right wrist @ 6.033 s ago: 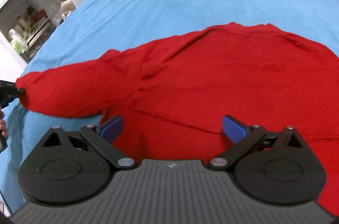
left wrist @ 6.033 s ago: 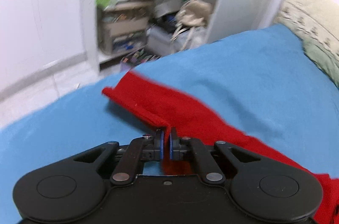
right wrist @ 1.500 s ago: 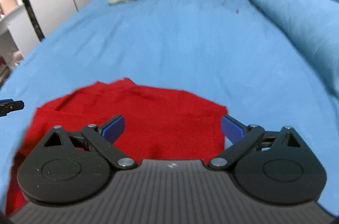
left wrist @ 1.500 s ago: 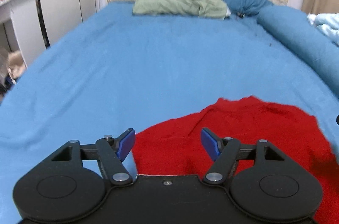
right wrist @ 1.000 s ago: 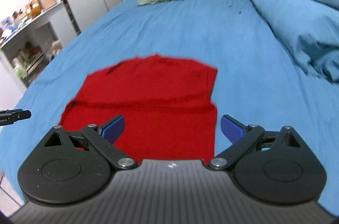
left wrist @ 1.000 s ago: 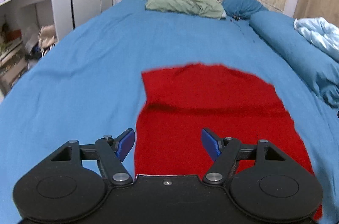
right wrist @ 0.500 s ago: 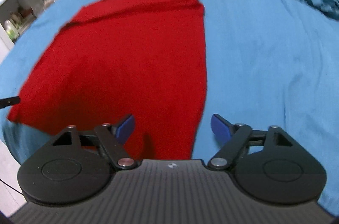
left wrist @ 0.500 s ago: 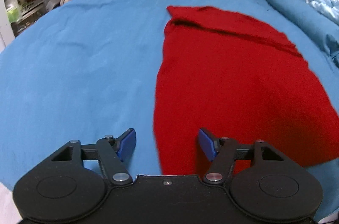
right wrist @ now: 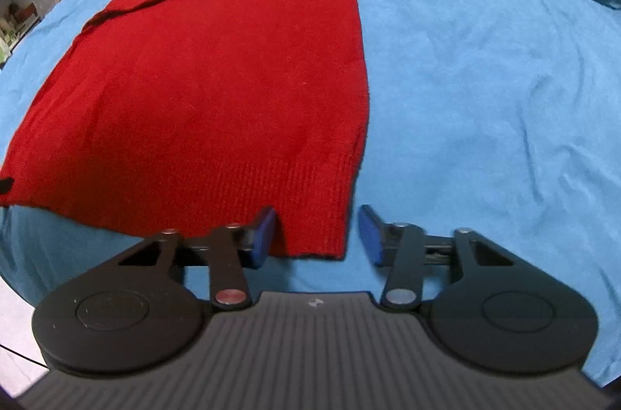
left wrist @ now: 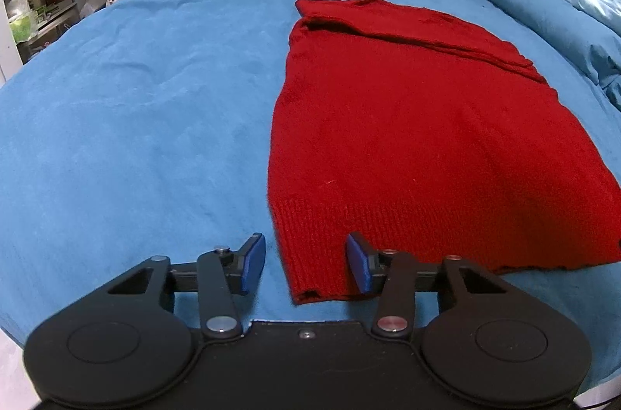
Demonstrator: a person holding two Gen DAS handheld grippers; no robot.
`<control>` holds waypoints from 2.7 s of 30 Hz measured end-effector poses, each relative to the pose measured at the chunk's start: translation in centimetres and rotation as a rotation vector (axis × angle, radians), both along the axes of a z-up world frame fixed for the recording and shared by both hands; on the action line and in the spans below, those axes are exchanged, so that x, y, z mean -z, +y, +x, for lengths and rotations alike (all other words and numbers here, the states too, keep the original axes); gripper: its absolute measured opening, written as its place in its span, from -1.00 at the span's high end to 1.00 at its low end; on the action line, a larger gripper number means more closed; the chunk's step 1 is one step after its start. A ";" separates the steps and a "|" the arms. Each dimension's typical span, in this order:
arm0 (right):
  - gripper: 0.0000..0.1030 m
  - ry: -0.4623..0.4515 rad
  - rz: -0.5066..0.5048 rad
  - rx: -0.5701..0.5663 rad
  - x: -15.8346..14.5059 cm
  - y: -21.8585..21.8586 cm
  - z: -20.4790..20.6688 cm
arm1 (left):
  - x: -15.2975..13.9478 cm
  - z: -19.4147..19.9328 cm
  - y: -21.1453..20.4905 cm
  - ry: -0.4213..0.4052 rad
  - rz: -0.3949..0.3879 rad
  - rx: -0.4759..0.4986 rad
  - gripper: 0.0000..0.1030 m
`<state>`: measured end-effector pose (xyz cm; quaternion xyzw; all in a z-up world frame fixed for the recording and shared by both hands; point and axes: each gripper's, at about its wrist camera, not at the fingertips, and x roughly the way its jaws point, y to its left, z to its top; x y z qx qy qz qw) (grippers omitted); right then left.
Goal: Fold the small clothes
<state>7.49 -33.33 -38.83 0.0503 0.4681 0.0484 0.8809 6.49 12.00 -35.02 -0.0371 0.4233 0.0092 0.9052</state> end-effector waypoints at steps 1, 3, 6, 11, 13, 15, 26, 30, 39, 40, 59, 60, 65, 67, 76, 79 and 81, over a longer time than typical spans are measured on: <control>0.17 0.006 0.012 0.005 0.0 0.0 0.1 | -0.1 0.1 0.0 0.003 0.003 0.006 0.13; 0.32 0.016 0.034 0.018 -0.1 -0.1 0.2 | -0.1 0.1 -0.2 0.005 0.012 0.010 0.32; 0.49 0.032 0.045 0.032 -0.4 -0.1 0.4 | -0.3 0.2 -0.3 0.024 0.018 0.024 0.65; 0.59 0.052 0.061 0.069 -1.7 -0.6 1.2 | -1.7 1.2 -0.2 0.067 0.007 0.021 0.88; 0.60 0.047 0.080 0.086 -2.9 -0.9 1.5 | -2.9 1.4 0.0 0.068 0.002 0.017 0.89; 0.60 0.039 0.122 0.112 -4.5 -1.4 1.7 | -4.4 1.6 0.1 0.056 0.004 0.019 0.89; 0.61 -0.164 0.352 0.190 -17.1 -4.0 10.6 | -17.1 11.1 0.8 -0.170 -0.023 -0.059 0.89; 0.61 -0.254 0.419 0.178 -19.5 -5.2 17.8 | -18.6 18.9 0.0 -0.254 -0.016 -0.086 0.89; 0.61 -0.219 0.373 0.125 -15.5 -4.1 37.6 | -12.1 36.4 -1.0 -0.219 -0.009 -0.198 0.89; 0.61 -0.196 0.358 0.127 -14.1 -3.8 39.2 | -10.4 37.6 -0.7 -0.195 -0.027 -0.224 0.89; -0.90 -0.184 0.250 0.147 -6.7 -1.5 44.9 | -6.1 43.1 -1.4 -0.203 0.028 -0.219 -0.55; -0.90 -0.215 0.253 0.131 -7.1 -1.3 44.2 | -6.6 42.3 -1.7 -0.222 0.036 -0.205 -0.61; -0.90 -0.156 0.181 -0.049 -5.9 2.6 42.4 | -4.9 39.1 -3.4 -0.125 -0.017 -0.044 -0.69; -0.90 -0.117 0.155 -0.066 -4.5 3.6 42.3 | -3.0 38.3 -3.9 -0.066 -0.005 -0.013 -0.69; -0.84 -0.037 0.119 0.083 -1.2 1.5 43.4 | 0.5 38.1 -3.7 0.050 0.048 0.025 -0.73; -0.85 -0.035 0.099 0.083 -3.1 1.6 42.9 | -0.8 38.0 -3.9 0.050 0.039 0.028 -0.71; -0.86 -0.092 0.113 0.034 -5.6 1.6 41.8 | -2.1 37.2 -4.4 0.025 0.026 0.064 -0.71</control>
